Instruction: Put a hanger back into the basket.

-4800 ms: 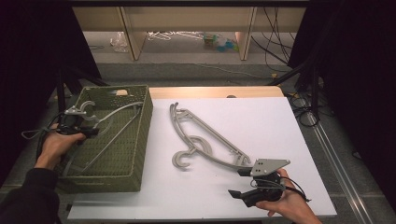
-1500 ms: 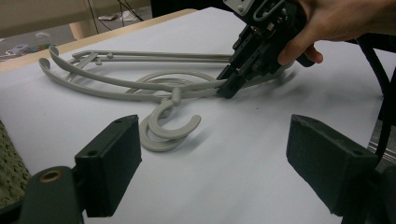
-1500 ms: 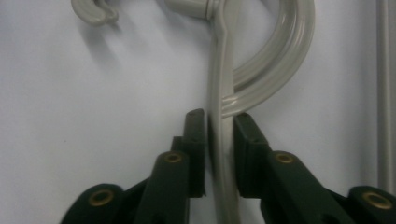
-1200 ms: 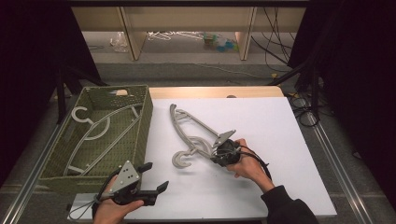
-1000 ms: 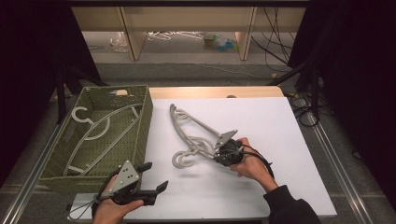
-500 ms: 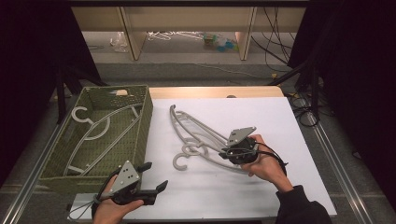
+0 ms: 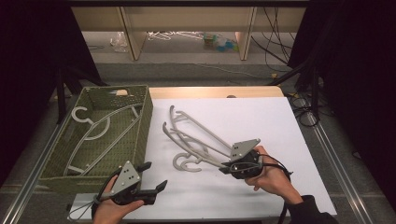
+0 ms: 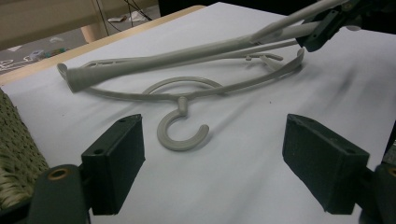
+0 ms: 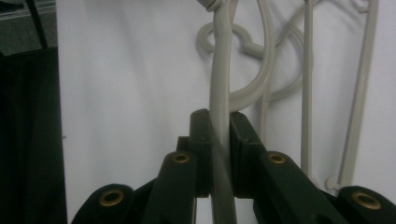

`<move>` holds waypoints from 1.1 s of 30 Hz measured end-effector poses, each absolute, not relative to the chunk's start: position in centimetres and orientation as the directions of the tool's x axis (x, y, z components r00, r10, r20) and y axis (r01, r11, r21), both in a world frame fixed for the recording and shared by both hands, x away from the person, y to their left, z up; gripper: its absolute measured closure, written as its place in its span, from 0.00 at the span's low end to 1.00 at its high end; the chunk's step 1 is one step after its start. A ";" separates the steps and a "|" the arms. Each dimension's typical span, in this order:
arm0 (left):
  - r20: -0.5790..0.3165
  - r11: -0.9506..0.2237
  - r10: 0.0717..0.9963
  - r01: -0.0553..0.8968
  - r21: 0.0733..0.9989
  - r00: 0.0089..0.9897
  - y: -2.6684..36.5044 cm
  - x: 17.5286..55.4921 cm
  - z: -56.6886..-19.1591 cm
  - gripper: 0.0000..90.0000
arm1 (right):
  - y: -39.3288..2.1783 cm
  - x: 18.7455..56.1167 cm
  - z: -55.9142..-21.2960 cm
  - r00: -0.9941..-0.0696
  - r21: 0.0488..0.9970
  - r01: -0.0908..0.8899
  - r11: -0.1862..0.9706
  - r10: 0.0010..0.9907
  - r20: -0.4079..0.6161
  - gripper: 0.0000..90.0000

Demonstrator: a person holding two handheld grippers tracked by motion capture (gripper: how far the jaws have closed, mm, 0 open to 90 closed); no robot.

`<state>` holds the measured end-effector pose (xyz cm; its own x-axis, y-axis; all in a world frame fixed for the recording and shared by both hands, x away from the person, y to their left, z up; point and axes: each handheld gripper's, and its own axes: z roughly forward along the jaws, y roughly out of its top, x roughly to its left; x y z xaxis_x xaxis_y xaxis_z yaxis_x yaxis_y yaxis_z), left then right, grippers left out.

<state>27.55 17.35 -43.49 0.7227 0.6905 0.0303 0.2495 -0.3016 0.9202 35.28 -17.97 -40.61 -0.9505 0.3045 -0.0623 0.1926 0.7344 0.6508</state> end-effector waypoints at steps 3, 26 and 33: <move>0.059 -0.329 0.680 0.233 0.915 0.731 17.0 27.6 -43.5 0.23 | -18.0 34.8 -40.9 -0.955 0.644 0.181 0.743 0.291 -0.067 0.91; 0.231 -0.589 0.410 0.063 0.806 0.882 10.2 30.9 -44.0 0.37 | -18.1 32.0 -41.7 -0.985 0.628 0.148 0.764 0.174 0.021 0.91; 0.265 -0.659 0.233 -0.049 0.750 0.936 8.3 31.4 -44.0 0.61 | -18.2 31.8 -41.7 -0.988 0.632 0.139 0.762 0.152 0.034 0.91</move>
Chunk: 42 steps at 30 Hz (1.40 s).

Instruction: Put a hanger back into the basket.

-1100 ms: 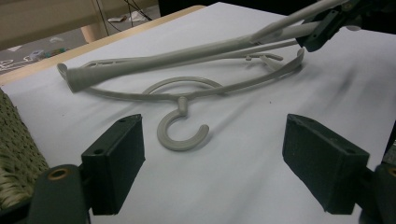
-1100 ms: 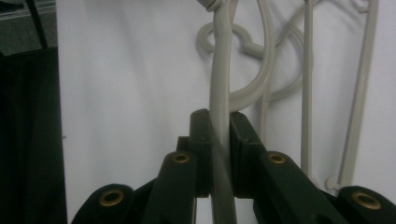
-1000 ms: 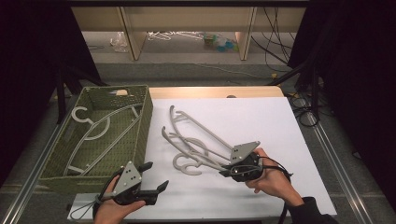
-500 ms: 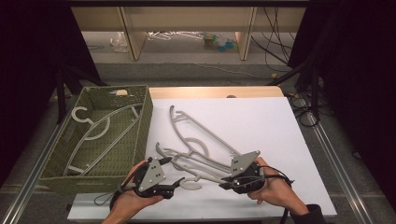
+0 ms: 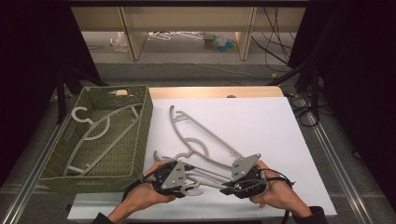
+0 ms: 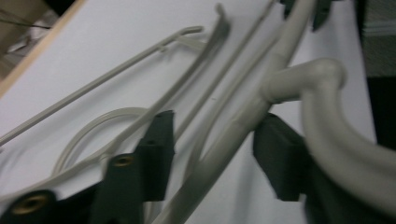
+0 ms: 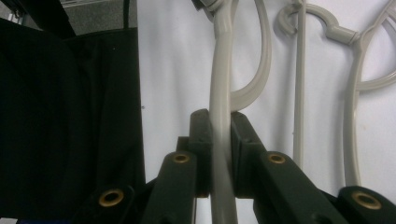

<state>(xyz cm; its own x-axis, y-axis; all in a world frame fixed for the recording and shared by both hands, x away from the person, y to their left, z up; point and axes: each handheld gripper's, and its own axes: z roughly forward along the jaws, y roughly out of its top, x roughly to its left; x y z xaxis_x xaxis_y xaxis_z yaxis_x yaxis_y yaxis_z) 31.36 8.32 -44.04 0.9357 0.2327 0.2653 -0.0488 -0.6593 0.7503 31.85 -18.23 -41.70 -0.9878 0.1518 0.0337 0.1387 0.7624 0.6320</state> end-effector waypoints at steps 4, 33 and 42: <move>0.314 -0.694 0.148 -0.127 0.708 0.938 7.5 31.3 -43.8 0.72 | -18.6 31.9 -41.8 -0.988 0.628 0.140 0.765 0.150 0.038 0.91; 0.136 -0.654 0.343 0.132 0.745 0.929 9.1 32.4 -40.4 0.89 | -20.3 32.7 -39.9 -0.917 0.765 0.272 0.583 0.398 0.023 0.48; 0.059 -0.565 0.466 0.246 0.788 0.883 11.7 33.0 -38.7 0.89 | -21.8 32.3 -39.4 -0.857 0.832 0.324 0.450 0.513 0.056 0.40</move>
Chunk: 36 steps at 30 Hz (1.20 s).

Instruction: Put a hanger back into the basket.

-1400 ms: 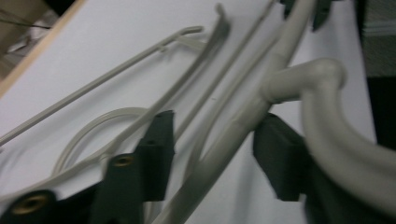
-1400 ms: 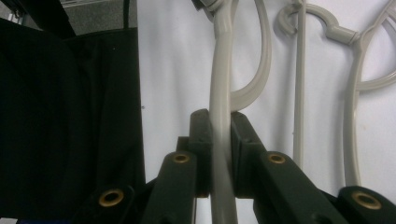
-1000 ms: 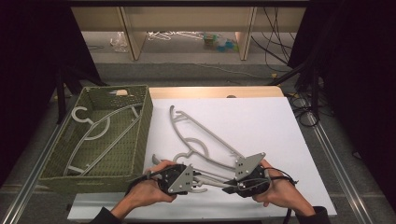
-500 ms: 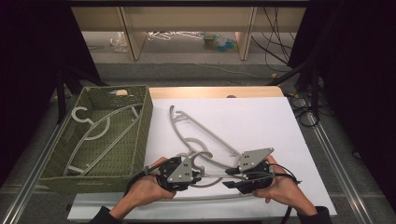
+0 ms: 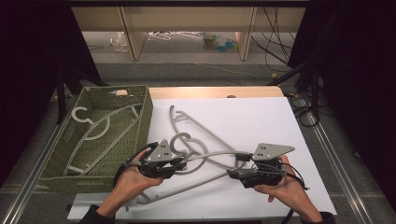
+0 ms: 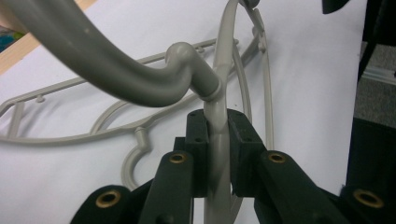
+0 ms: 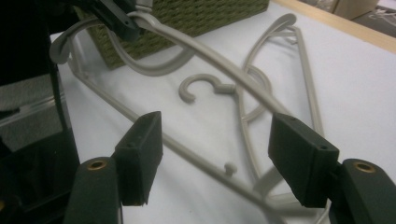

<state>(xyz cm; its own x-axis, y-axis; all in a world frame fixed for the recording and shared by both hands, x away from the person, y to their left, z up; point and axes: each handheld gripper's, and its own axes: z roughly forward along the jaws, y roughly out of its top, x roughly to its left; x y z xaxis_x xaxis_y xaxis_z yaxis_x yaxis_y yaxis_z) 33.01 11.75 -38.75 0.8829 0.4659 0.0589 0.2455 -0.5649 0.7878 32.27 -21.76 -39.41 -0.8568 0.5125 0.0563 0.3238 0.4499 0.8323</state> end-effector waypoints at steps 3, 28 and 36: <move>0.044 -0.545 0.490 0.266 0.795 0.871 12.2 33.0 -38.4 0.89 | -22.2 31.9 -39.6 -0.841 0.840 0.335 0.428 0.538 0.062 0.39; -0.081 -0.387 0.571 0.355 0.851 0.817 15.5 33.1 -34.2 0.89 | -23.2 31.3 -41.4 -0.812 0.832 0.386 0.399 0.575 0.100 0.31; -0.123 -0.331 0.568 0.363 0.871 0.814 17.1 33.3 -32.2 0.89 | -23.2 31.4 -41.6 -0.806 0.827 0.398 0.397 0.581 0.109 0.31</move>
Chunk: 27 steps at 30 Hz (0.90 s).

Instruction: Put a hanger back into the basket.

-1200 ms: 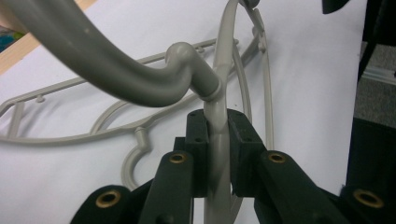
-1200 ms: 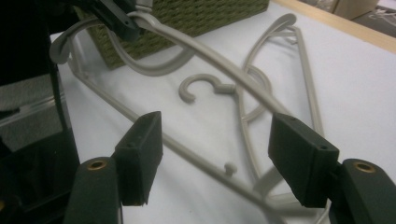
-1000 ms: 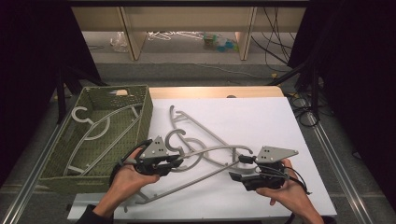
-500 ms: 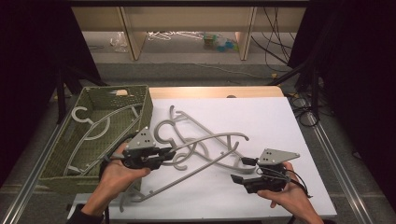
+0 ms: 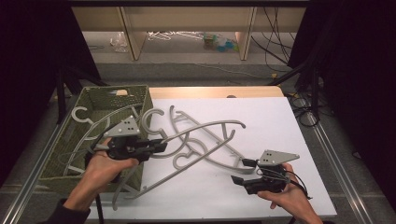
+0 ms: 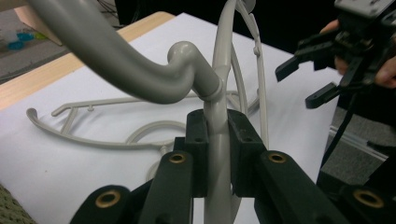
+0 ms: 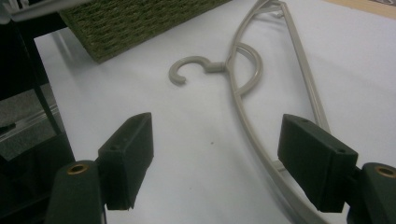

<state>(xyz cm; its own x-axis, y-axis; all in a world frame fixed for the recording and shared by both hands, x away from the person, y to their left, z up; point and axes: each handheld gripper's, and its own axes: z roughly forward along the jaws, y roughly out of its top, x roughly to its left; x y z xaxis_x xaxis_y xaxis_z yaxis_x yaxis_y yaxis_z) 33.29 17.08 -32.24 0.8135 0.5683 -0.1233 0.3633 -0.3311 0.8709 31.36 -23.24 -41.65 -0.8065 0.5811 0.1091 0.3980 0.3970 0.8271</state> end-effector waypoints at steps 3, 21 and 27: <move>-0.113 -0.332 0.583 0.363 0.870 0.805 18.4 33.5 -30.9 0.89 | -23.2 31.4 -41.7 -0.807 0.827 0.395 0.401 0.581 0.105 0.31; -0.091 -0.249 0.729 0.386 0.888 0.679 26.2 36.3 -27.4 0.89 | -23.2 31.4 -41.9 -0.812 0.819 0.401 0.411 0.574 0.110 0.31; -0.044 -0.258 0.795 0.402 0.879 0.605 28.5 38.0 -27.2 0.89 | -23.0 31.5 -42.1 -0.814 0.817 0.402 0.414 0.570 0.113 0.29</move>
<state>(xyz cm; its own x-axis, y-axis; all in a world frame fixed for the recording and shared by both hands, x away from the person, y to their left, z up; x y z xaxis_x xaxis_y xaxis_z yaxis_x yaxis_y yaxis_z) 37.98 28.51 -27.18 0.6053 0.7948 -0.0438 0.4021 -0.2578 0.8786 31.51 -23.03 -42.15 -0.8142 0.5696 0.1126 0.4024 0.4137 0.8167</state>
